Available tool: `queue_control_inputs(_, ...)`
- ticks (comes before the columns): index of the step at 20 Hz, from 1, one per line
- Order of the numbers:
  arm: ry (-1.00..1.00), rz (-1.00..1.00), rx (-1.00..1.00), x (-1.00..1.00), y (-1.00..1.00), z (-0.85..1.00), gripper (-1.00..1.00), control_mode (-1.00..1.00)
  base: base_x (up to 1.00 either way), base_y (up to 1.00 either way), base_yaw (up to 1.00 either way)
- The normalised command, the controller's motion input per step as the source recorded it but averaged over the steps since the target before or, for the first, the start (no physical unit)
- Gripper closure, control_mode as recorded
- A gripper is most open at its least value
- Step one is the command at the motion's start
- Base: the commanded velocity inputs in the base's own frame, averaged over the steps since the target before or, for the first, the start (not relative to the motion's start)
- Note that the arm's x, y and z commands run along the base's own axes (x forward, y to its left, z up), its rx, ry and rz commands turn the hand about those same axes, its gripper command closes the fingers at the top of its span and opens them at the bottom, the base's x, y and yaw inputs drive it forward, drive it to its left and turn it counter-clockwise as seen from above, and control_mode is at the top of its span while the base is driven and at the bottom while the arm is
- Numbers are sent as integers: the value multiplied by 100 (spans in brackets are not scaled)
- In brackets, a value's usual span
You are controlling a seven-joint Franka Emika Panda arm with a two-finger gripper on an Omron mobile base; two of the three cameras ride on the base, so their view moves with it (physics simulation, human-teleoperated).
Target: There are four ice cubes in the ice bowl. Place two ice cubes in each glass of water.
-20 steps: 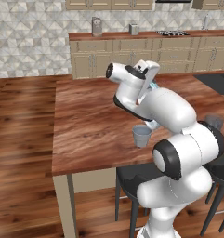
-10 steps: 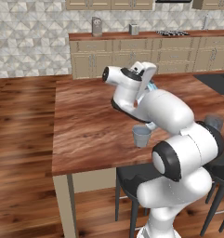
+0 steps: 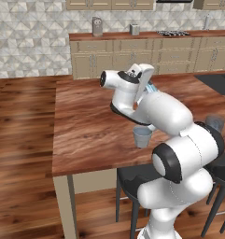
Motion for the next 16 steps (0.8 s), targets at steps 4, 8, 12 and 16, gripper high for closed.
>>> queue_control_inputs(4, -1, 1, -1, 0, 17, 0, 100, -100, 0, 0, 0)
queue_control_inputs(8, 0, 1, -1, 0, 2, 0, 100, -100, 0, 0, 0)
queue_control_inputs(12, 0, 2, -2, -3, 0, 0, 100, -100, 0, 0, 0)
queue_control_inputs(16, 0, 3, -3, -5, 0, 0, 100, -100, 0, 0, 0)
